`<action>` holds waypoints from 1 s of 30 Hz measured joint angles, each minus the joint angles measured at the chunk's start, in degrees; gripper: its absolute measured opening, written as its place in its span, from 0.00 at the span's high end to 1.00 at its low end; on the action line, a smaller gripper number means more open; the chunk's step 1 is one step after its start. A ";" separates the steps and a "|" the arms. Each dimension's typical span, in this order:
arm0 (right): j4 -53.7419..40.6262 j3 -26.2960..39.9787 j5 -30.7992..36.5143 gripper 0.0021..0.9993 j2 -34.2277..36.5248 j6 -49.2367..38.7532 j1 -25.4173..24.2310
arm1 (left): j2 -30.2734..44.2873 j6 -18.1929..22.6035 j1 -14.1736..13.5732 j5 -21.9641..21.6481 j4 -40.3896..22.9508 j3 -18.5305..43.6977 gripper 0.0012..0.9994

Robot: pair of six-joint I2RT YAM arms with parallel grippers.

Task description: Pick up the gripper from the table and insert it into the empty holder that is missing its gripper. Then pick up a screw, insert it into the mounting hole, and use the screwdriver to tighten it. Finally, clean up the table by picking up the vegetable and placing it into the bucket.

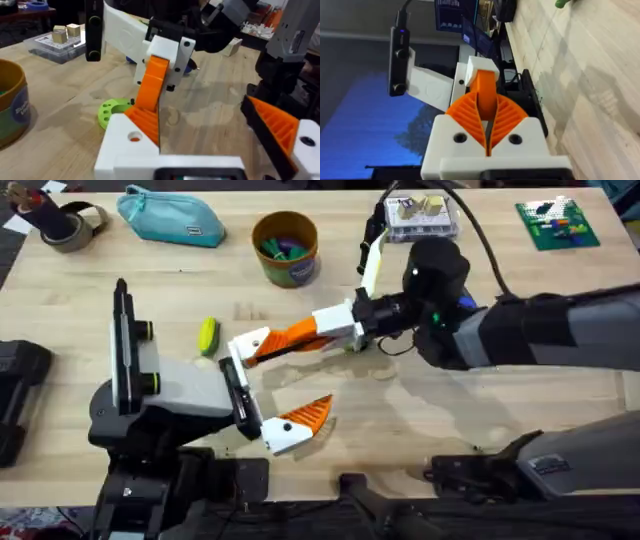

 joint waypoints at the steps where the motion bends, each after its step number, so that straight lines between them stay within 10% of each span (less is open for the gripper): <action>1: -0.01 -0.43 0.37 0.99 -0.47 -0.21 0.02 | 0.00 0.01 0.00 0.16 -0.01 0.00 0.01; 26: 0.26 -2.96 3.96 0.99 -2.88 -2.36 0.62 | 0.00 0.17 -0.26 0.47 -0.03 0.00 0.01; 30: -0.25 -3.09 5.02 0.62 -2.85 -2.55 0.68 | 0.00 0.25 -0.29 0.87 -0.06 0.00 0.01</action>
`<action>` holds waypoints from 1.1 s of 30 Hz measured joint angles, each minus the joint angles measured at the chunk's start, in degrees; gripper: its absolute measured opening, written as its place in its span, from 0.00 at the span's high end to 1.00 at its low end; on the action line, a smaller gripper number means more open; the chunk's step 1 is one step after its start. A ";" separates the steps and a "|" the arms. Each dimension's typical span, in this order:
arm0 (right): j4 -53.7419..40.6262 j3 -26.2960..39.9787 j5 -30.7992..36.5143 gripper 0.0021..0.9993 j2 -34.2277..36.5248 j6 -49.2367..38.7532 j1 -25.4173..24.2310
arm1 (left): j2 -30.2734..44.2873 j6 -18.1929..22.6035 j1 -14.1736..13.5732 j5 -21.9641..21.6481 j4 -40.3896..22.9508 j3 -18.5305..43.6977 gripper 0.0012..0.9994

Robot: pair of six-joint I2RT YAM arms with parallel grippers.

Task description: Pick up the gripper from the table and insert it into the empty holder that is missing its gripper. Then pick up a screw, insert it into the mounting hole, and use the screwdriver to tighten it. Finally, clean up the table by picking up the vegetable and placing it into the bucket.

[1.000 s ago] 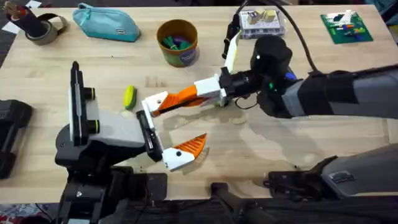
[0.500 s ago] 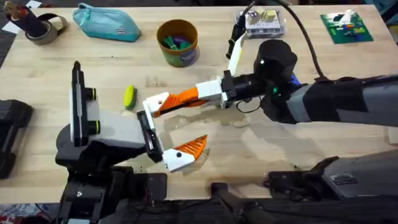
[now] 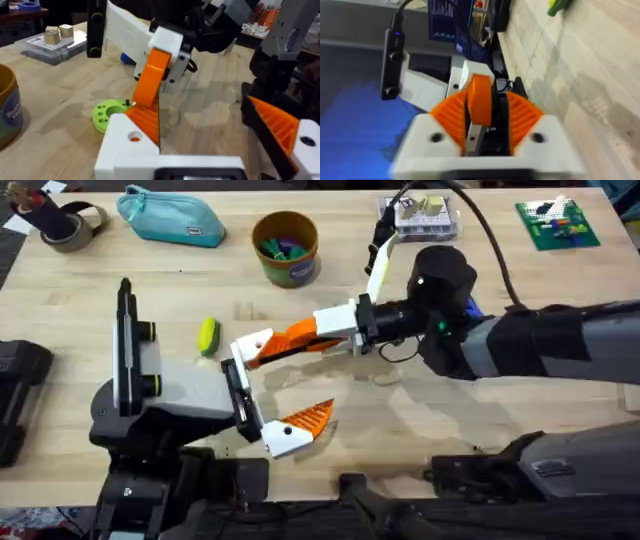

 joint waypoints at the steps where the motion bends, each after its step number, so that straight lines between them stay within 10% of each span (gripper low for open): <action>1: -0.08 -0.06 0.28 0.52 0.00 0.02 0.01 | 0.00 0.02 -0.02 0.13 0.00 0.00 0.01; 8: -0.15 -0.28 1.12 0.02 0.02 -0.18 0.01 | 0.00 0.17 -0.04 0.56 -0.05 0.00 0.01; 22: -1.92 -0.27 1.38 0.00 -4.10 -2.59 -6.30 | 0.00 0.19 -0.04 0.75 -0.11 0.00 0.01; 33: -52.45 13.61 2.84 0.00 -20.82 -31.76 -17.15 | 0.00 0.19 -0.04 0.75 -0.13 0.00 0.01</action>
